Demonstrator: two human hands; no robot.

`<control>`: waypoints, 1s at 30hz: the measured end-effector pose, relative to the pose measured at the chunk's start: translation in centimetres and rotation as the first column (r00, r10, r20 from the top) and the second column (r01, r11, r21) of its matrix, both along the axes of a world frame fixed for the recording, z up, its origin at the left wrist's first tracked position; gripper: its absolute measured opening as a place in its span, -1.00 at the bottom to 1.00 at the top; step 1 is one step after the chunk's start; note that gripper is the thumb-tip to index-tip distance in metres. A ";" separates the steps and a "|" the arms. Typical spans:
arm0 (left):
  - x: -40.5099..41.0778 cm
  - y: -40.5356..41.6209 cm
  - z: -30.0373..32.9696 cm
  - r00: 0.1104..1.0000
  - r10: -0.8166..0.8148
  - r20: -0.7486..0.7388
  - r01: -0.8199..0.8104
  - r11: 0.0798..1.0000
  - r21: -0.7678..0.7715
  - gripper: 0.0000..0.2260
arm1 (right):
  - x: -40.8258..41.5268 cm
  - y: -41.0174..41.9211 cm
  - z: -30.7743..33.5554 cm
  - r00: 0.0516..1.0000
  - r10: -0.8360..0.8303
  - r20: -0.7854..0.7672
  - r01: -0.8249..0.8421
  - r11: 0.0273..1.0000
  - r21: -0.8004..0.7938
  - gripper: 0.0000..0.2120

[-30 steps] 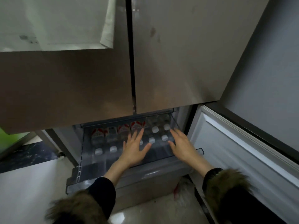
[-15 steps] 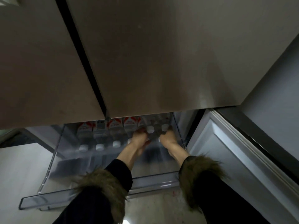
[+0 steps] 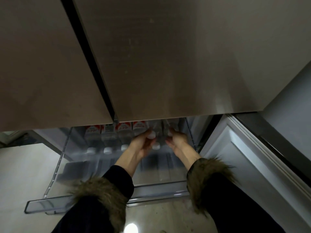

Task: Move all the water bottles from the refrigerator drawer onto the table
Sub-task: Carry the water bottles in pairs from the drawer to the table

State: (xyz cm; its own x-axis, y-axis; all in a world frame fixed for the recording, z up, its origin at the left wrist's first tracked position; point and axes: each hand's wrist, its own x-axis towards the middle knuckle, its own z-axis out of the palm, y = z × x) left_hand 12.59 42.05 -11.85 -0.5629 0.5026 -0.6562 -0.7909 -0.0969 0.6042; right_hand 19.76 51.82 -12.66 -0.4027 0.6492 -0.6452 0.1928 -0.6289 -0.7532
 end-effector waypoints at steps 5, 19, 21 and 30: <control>0.0 -1.6 0.5 0.999 0.010 -0.046 -0.010 1.000 -0.003 -0.85 | 0.7 -0.4 1.4 0.997 -0.041 -0.059 0.039 0.999 -0.031 -0.72; 1.0 -9.8 4.1 0.921 -0.003 -0.390 -0.090 0.971 -0.221 -0.77 | 3.9 -7.3 4.7 0.954 0.013 0.299 -0.161 0.864 0.477 -0.58; 0.6 -11.7 4.8 0.912 -0.007 -0.411 -0.096 0.968 -0.230 -0.78 | 4.6 -8.8 5.8 0.954 0.005 0.301 -0.168 0.839 0.518 -0.58; -1.2 -19.1 7.3 0.625 -0.420 -0.658 -0.091 0.798 -0.595 -0.73 | 8.4 -11.8 10.7 0.888 -0.058 0.457 -0.321 0.633 0.705 -0.69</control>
